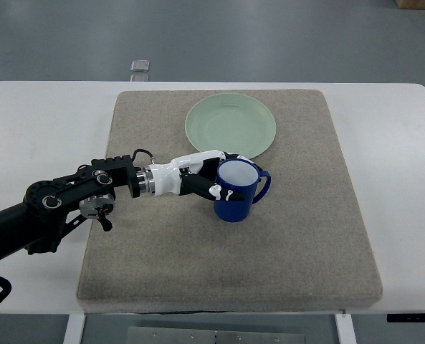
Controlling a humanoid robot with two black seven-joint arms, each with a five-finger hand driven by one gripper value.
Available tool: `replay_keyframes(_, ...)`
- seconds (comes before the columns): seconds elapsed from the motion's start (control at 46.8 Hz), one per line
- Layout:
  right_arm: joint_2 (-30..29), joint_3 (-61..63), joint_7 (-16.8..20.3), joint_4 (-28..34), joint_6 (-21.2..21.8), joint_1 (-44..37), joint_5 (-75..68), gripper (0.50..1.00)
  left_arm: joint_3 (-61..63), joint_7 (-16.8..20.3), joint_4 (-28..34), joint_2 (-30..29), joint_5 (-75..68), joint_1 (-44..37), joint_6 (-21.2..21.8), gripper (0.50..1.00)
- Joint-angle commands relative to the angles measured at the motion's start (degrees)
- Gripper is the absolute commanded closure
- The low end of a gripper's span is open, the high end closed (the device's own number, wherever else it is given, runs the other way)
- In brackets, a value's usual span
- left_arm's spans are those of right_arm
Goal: Place cup left of plate with left hand
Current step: 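Lift the mug with the left hand and carry it past the plate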
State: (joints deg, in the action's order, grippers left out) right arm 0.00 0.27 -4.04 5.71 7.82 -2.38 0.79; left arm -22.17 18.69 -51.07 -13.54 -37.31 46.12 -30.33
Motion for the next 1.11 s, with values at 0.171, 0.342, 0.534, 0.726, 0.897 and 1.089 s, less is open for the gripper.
replay_keyframes(0.171,0.0,0.08,0.0,0.0,0.0,0.0,0.0,0.566,-0.68,2.31,0.0,-0.17,0.83,1.25,4.93,1.0)
replay_keyframes(0.342,0.0,-0.01,0.0,0.0,0.0,0.0,0.0,0.566,-0.68,4.86,0.0,-0.43,1.01,1.08,8.09,1.0)
replay_keyframes(0.534,0.0,-0.01,0.0,0.0,0.0,0.0,0.0,0.566,-1.03,7.23,0.96,-1.05,1.1,0.55,13.36,1.0)
replay_keyframes(0.726,0.0,-0.01,0.0,0.0,0.0,0.0,0.0,0.566,-5.07,7.23,2.55,-1.22,1.45,0.11,19.16,1.0)
replay_keyframes(0.897,0.0,-0.01,0.0,0.0,0.0,0.0,0.0,0.566,-9.11,7.32,4.13,-1.31,1.62,-1.29,23.38,1.0)
replay_keyframes(1.089,0.0,0.08,0.0,0.0,0.0,0.0,0.0,0.566,-11.4,8.29,8.7,-1.31,1.62,-1.91,24.0,1.0)
